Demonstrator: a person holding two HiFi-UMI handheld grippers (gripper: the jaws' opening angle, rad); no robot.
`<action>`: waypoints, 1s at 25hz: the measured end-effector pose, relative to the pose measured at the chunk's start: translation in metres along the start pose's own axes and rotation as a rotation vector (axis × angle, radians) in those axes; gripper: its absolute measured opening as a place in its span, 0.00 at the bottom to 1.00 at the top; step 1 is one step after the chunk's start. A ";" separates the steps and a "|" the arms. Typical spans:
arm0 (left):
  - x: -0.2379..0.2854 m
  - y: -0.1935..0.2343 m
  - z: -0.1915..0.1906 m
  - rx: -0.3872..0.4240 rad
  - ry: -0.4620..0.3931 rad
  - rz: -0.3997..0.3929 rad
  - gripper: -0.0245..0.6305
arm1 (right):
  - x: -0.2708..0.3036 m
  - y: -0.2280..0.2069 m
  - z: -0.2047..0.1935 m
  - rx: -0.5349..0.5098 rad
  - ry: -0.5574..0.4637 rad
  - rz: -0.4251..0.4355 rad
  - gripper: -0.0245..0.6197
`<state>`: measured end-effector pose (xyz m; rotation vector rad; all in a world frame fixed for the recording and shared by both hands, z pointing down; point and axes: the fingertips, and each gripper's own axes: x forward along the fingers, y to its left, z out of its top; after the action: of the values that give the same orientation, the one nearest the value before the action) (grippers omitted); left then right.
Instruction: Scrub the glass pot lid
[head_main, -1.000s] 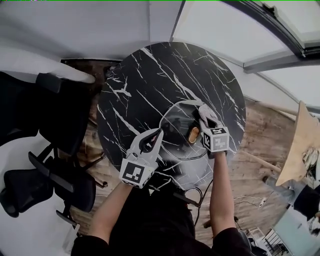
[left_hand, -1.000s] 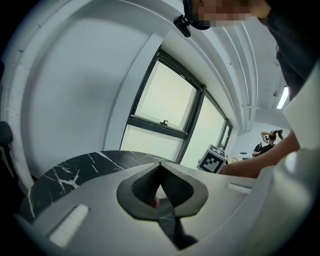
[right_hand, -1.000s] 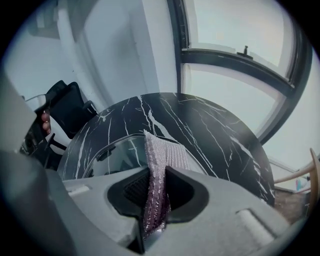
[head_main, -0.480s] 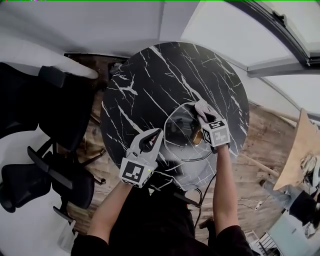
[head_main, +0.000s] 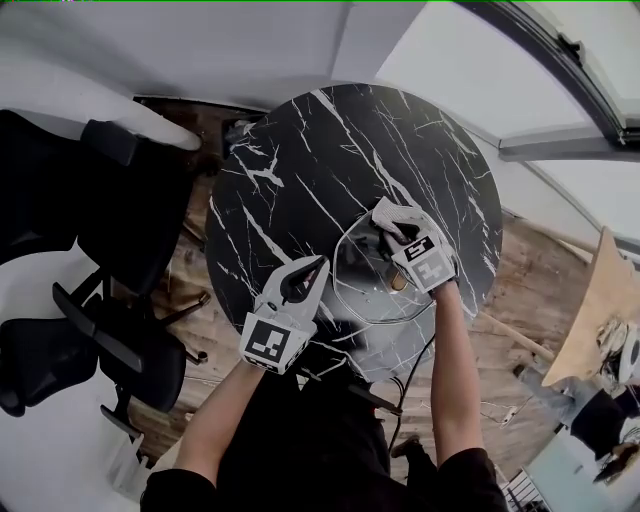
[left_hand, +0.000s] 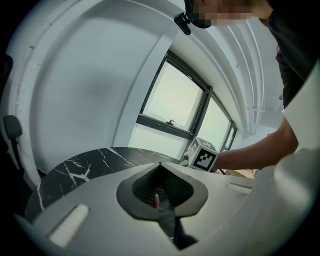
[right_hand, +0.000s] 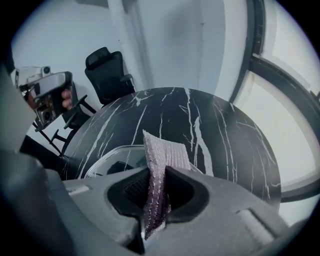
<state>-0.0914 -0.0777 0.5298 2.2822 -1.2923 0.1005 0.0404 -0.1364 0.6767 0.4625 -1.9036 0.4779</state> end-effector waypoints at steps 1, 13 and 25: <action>-0.001 0.001 0.000 0.001 0.000 0.004 0.04 | 0.003 0.002 0.000 -0.010 0.004 0.008 0.15; -0.016 0.015 0.002 -0.004 -0.027 0.041 0.04 | 0.012 0.059 0.004 -0.362 0.062 0.106 0.14; -0.032 0.009 -0.005 -0.004 -0.036 0.037 0.04 | 0.016 0.097 -0.004 -0.461 0.084 0.057 0.14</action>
<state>-0.1154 -0.0541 0.5275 2.2665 -1.3525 0.0702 -0.0133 -0.0541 0.6818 0.0839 -1.8748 0.0823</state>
